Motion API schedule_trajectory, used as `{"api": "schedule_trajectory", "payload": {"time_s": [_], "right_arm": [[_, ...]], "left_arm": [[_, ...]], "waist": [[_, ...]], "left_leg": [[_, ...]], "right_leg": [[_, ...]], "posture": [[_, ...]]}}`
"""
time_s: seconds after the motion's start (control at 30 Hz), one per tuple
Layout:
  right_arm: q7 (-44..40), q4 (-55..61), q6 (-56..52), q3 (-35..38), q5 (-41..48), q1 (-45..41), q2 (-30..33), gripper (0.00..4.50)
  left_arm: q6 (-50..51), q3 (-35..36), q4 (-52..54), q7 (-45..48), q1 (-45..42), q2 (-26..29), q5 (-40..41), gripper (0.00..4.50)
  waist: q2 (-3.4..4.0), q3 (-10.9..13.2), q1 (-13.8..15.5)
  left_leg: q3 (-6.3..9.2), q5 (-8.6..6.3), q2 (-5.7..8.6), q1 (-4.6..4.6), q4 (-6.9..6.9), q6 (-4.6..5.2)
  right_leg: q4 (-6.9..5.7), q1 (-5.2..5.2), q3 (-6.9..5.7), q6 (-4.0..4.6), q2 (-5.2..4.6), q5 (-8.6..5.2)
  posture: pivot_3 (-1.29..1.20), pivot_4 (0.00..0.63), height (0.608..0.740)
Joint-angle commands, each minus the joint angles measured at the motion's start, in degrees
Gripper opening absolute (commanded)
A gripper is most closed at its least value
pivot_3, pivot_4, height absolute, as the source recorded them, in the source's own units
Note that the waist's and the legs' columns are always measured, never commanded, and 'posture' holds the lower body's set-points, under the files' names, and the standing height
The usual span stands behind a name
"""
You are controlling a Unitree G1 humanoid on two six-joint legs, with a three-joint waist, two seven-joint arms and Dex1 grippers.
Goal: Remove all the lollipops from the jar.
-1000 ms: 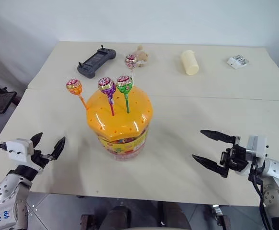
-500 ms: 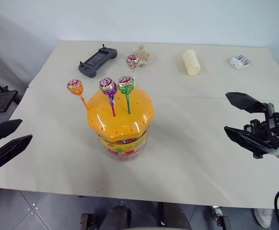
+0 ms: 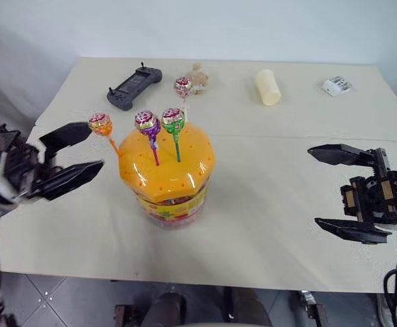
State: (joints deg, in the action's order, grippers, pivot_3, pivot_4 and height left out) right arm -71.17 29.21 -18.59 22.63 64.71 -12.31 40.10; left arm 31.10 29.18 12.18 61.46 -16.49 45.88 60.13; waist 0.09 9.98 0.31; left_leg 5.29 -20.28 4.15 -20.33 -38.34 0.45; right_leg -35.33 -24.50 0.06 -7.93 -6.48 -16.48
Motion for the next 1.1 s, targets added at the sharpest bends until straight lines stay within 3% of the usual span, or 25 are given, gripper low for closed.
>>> {"api": "schedule_trajectory", "payload": {"time_s": [0.03, 0.17, 0.47, 0.57, 0.7, 0.77, 0.87, 0.97, 1.1], "right_arm": [[4.4, 3.2, 1.1, -0.5, 1.4, -1.5, -2.6, 4.46], [5.1, 2.8, 2.1, -0.6, -0.6, -0.9, -4.0, 4.50], [8.0, 3.5, 2.3, -0.9, -0.4, -1.6, -4.6, 4.50], [8.7, 3.4, 1.9, -1.2, 0.0, -2.3, -4.5, 4.50], [8.7, 2.0, 1.1, -1.6, 0.6, -3.6, -4.1, 4.50], [8.1, 1.0, 0.8, -2.3, 0.1, -4.4, -4.0, 4.50], [6.9, -0.1, 0.7, -3.6, -1.8, -5.8, -3.1, 4.50], [4.6, -2.5, -0.3, -5.0, -4.5, -6.5, -0.4, 4.50], [5.0, -5.9, -2.2, -7.2, -8.0, -7.7, 1.6, 4.50]], "left_arm": [[1.4, -1.9, 1.6, -0.4, -3.2, -0.1, 1.7, 4.50], [3.6, -3.5, 1.3, 0.2, -5.1, 0.4, 2.5, 3.64], [5.7, -4.5, 0.1, 0.9, -7.2, 0.2, 2.5, 0.84], [7.2, -2.8, -0.9, -3.0, -10.3, -1.8, 6.7, 0.02], [9.4, 2.5, -4.5, -12.4, -15.6, -4.1, 15.2, 0.02], [10.6, 6.3, -7.4, -17.4, -15.5, -2.6, 16.9, 0.02], [14.4, 8.3, -12.0, -18.7, -7.7, 4.8, 9.7, 0.02], [15.5, 7.7, -17.2, -17.0, 7.6, 13.4, -2.7, 0.02], [12.6, 7.9, -21.2, -17.4, 23.3, 15.6, -14.4, 0.02]], "waist": [[-0.02, 0.0, -0.3], [-0.03, 0.0, -0.3], [-0.03, 0.0, -0.3], [-0.04, 0.0, -0.3], [-0.06, 0.0, -0.2], [-0.06, 0.0, -0.2], [-0.08, 0.0, -1.0], [0.03, 0.1, -1.9], [-0.02, 0.1, -1.8]], "left_leg": [[0.00, 0.00, 0.01, 0.00, -0.01, 0.00], [0.00, 0.00, 0.03, 0.00, -0.07, 0.02], [0.01, 0.00, 0.03, 0.00, -0.09, 0.02], [0.01, 0.01, 0.04, -0.01, -0.10, 0.02], [0.10, -0.01, 0.04, -0.09, -0.32, 0.04], [0.11, -0.01, 0.04, -0.09, -0.33, 0.04], [0.18, -0.03, 0.10, -0.06, -0.36, 0.02], [0.25, -0.04, 0.18, 0.17, 0.04, 0.00], [0.25, -0.04, 0.14, 0.15, 0.19, 0.01]], "right_leg": [[-0.02, 0.00, 0.00, 0.00, 0.00, 0.00], [-0.04, 0.01, 0.02, 0.00, -0.01, 0.00], [-0.04, 0.01, 0.04, 0.00, 0.00, 0.00], [-0.04, 0.01, 0.05, 0.00, 0.00, 0.00], [-0.10, 0.02, 0.04, 0.00, -0.01, 0.00], [-0.11, 0.01, 0.03, 0.00, 0.00, 0.00], [-0.22, -0.10, 0.16, 0.00, 0.09, 0.00], [-0.24, -0.16, 0.34, 0.04, 0.17, -0.03], [-0.12, -0.22, 0.36, 0.10, 0.20, -0.06]], "posture": [[0.00, 0.150, 0.740], [0.00, 0.150, 0.740], [0.00, 0.150, 0.740], [0.00, 0.150, 0.740], [0.00, 0.150, 0.740], [0.00, 0.150, 0.740], [0.00, 0.150, 0.740], [0.00, 0.150, 0.740], [0.00, 0.150, 0.740]]}}
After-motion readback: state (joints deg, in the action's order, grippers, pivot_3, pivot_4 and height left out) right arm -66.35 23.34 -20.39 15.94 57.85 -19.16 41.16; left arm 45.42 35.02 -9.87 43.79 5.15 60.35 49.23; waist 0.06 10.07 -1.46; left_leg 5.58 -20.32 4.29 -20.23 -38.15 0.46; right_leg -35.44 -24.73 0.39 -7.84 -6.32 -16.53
